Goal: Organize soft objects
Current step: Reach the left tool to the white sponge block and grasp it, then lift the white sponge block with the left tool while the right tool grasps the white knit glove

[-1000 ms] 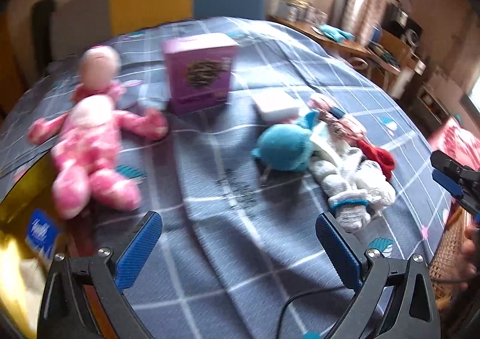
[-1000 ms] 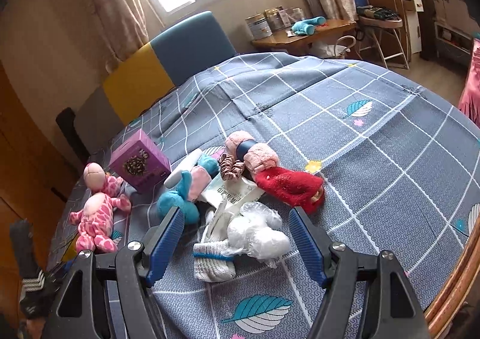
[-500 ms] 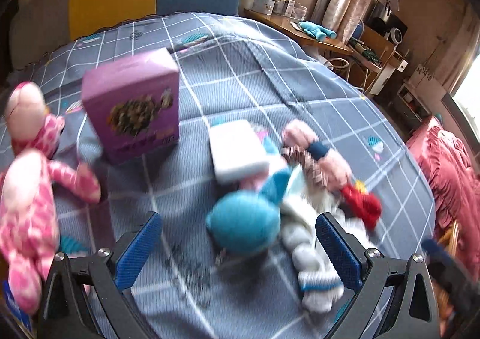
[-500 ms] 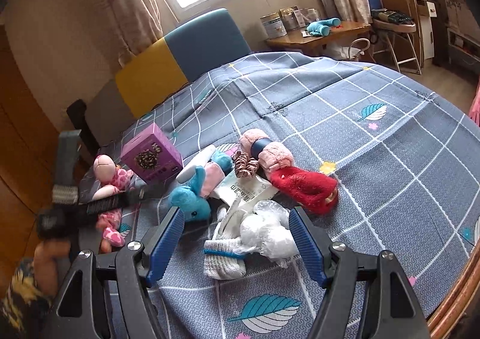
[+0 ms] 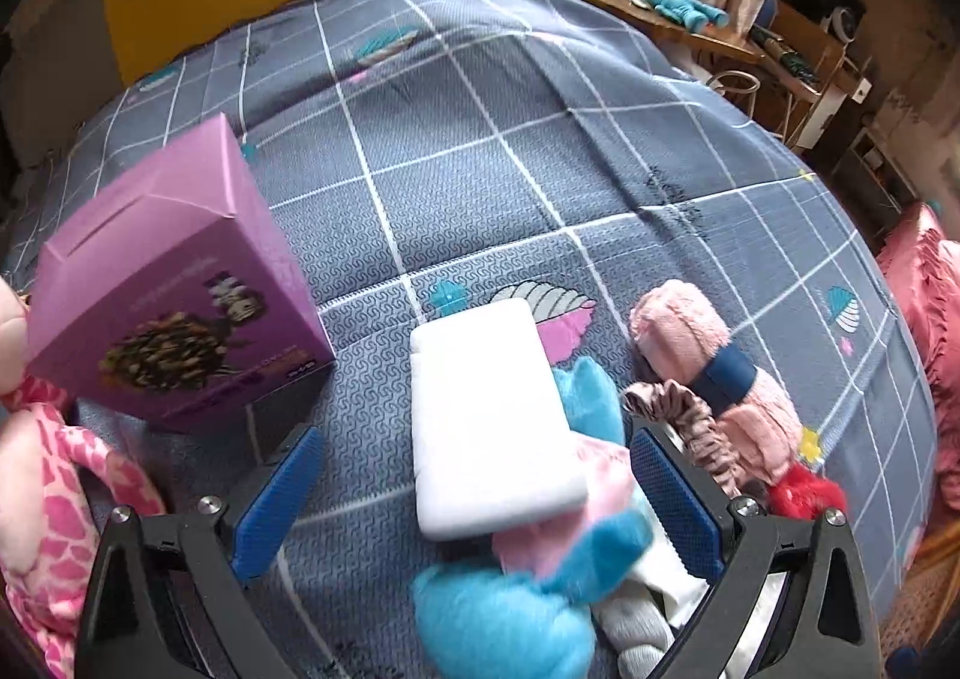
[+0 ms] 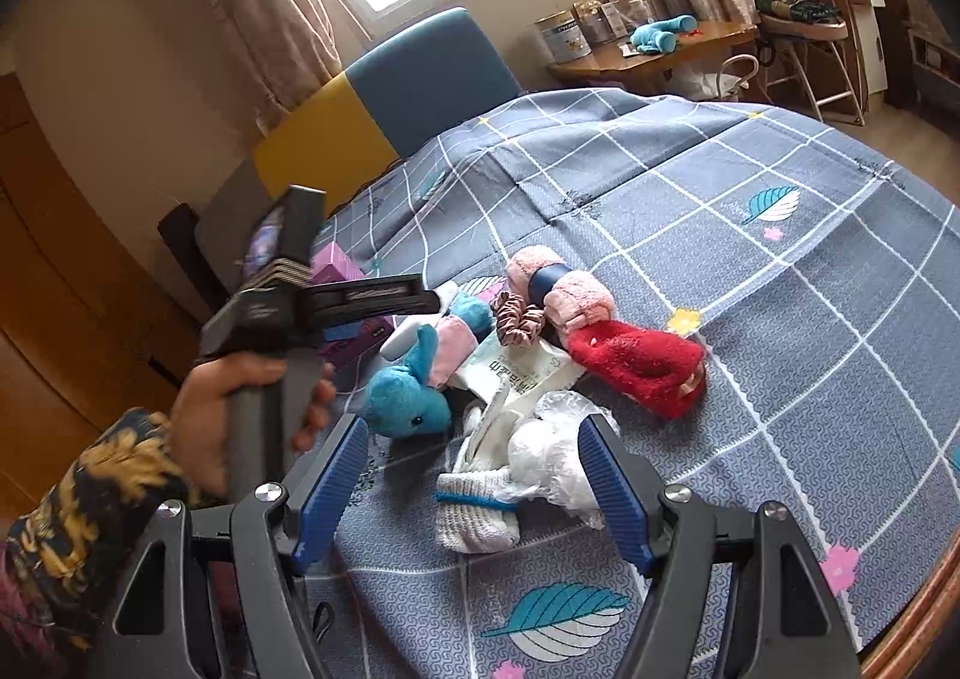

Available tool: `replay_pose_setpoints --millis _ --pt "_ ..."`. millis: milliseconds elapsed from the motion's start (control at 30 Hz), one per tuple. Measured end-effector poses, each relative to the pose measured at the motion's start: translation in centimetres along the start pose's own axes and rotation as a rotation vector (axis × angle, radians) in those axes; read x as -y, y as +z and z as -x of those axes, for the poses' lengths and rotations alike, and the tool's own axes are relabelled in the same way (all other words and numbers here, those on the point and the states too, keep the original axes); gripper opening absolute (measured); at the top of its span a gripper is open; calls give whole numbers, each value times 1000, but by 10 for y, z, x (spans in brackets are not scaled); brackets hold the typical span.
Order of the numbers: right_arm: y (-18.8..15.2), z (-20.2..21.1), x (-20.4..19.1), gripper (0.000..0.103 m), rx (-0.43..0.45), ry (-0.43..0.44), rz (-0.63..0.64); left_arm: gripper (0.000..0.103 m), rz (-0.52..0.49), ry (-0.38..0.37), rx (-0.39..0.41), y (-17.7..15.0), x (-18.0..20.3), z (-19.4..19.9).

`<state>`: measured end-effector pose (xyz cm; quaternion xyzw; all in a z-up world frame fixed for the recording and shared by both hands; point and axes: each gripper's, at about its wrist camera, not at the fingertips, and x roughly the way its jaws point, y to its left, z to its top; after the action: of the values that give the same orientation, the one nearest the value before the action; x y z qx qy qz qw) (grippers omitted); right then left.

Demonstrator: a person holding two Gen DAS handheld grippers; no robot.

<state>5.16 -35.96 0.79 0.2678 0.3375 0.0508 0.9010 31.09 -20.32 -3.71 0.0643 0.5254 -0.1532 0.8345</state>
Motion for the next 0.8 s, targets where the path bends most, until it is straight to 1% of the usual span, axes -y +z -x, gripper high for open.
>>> replay_pose_setpoints --millis 67,133,167,200,233,267,300,333,433,533,667,733,800 --pt "0 0 1 74 -2 11 -9 93 7 -9 -21 4 2 -8" --pt "1 -1 3 74 -3 21 -21 90 -2 2 -18 7 6 -12" --pt "1 -1 4 74 -3 23 -25 86 -4 4 -21 8 7 -14" --pt "1 -1 4 74 -3 27 -29 78 -2 0 -28 9 7 -18" --pt "1 -1 5 74 -2 28 -32 71 5 -7 -35 10 7 -21" --pt "1 0 5 74 0 27 -33 57 18 -17 -44 10 6 -24" --pt "1 0 5 74 2 25 -33 57 37 -34 -53 9 4 -27" --pt "2 0 5 74 4 26 -32 56 48 -43 -45 7 3 -26" --pt "2 2 6 74 15 22 -32 55 57 -73 10 -1 -1 -9" --pt "3 2 9 74 18 26 -48 55 49 -108 104 -17 -4 26" --pt "4 2 15 74 17 39 -84 55 52 -112 189 -52 -15 76" --pt "4 3 21 74 20 40 -120 55 63 -108 206 -76 -26 94" --pt "5 3 29 74 14 56 -170 55 68 -85 213 -104 -34 108"
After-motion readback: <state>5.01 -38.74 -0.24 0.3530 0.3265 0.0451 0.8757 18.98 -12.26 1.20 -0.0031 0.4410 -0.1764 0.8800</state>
